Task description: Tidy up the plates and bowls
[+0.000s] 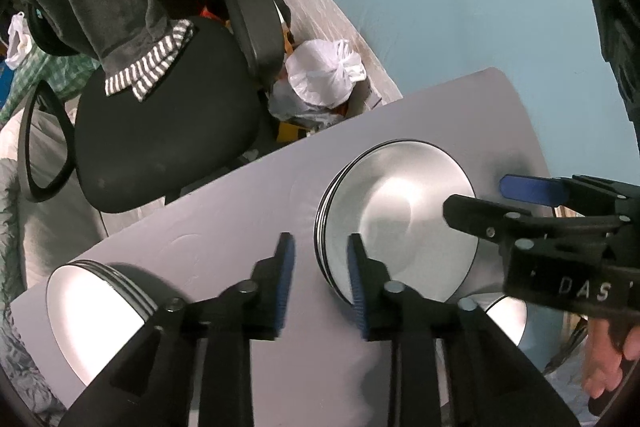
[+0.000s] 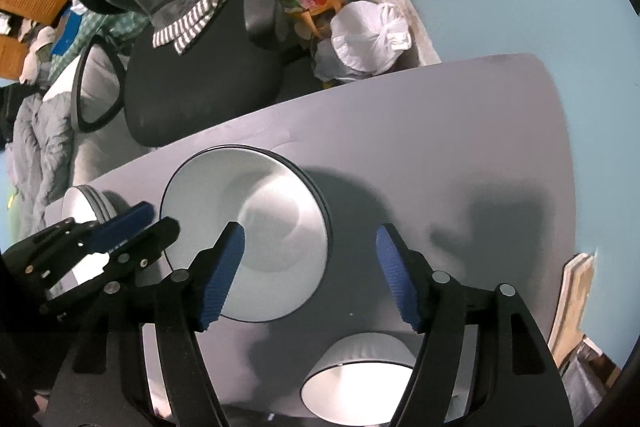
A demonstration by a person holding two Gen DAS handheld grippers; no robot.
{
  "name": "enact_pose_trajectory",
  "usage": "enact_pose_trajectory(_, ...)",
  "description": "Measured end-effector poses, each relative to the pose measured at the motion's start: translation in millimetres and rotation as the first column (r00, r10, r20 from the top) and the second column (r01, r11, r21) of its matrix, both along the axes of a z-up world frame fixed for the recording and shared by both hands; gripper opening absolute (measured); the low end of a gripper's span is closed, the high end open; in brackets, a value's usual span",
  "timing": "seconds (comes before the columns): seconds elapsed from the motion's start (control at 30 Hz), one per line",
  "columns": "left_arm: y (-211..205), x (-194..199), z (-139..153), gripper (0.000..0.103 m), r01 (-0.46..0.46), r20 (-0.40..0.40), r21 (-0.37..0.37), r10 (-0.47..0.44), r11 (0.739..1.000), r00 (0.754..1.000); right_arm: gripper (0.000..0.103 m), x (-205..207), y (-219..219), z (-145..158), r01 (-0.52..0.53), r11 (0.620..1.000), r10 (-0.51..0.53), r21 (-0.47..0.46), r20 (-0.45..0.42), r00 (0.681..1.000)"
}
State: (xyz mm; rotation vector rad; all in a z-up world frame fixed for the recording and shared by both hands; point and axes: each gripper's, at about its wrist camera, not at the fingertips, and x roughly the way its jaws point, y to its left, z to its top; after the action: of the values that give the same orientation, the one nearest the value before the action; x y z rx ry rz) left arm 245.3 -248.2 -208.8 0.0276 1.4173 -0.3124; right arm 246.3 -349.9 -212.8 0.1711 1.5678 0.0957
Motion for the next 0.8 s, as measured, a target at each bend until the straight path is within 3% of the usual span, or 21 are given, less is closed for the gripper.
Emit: enact_pose_trajectory(0.8,4,-45,31,0.032,0.041,0.031,-0.01,-0.041,0.999,0.999,0.073,-46,-1,35,0.041,0.997,-0.035,-0.066,0.094,0.995)
